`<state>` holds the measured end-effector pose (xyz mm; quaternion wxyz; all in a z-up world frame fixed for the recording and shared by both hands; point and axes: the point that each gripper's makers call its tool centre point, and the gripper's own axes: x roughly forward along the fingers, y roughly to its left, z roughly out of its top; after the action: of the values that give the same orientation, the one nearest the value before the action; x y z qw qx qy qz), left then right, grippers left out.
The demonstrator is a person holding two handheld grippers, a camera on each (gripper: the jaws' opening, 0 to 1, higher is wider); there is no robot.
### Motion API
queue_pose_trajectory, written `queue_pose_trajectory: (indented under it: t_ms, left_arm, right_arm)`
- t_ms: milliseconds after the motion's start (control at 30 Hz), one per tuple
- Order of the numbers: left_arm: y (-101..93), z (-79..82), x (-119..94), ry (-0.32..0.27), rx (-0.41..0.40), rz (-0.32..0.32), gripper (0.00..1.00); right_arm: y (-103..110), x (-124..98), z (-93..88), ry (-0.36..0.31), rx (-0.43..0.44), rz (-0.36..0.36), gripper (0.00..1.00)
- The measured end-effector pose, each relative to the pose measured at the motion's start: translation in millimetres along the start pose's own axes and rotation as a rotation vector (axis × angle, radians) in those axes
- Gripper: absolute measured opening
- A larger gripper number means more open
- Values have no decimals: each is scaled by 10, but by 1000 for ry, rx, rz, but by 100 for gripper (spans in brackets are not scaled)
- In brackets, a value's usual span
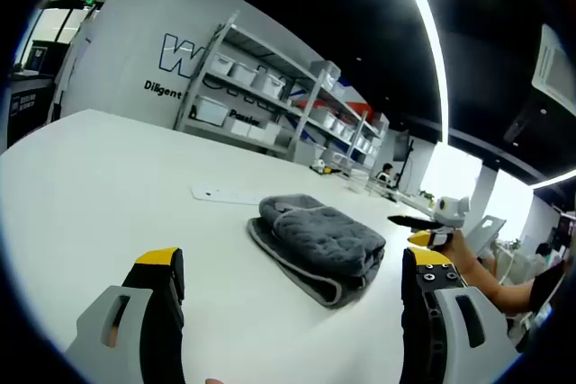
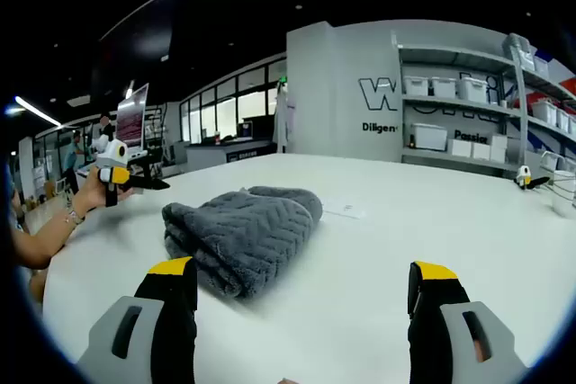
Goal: Open the folded towel by lifting each exposed corner and separating the folded layers until the towel lies flat within the target outline without major curled edges
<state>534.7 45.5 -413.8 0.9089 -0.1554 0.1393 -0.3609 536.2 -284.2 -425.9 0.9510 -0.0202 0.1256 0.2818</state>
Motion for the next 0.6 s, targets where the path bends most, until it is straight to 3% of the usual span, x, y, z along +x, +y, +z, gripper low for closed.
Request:
queue_pose_trajectory:
  t_ms: [533, 600]
  left_arm:
    - [14, -23, 0, 11, -14, -1, 99]
    - [17, -24, -1, 12, -16, 0, 99]
  right_arm:
    - [9, 13, -66, 29, -3, 2, 99]
    - [34, 10, -8, -6, 0, 9, 99]
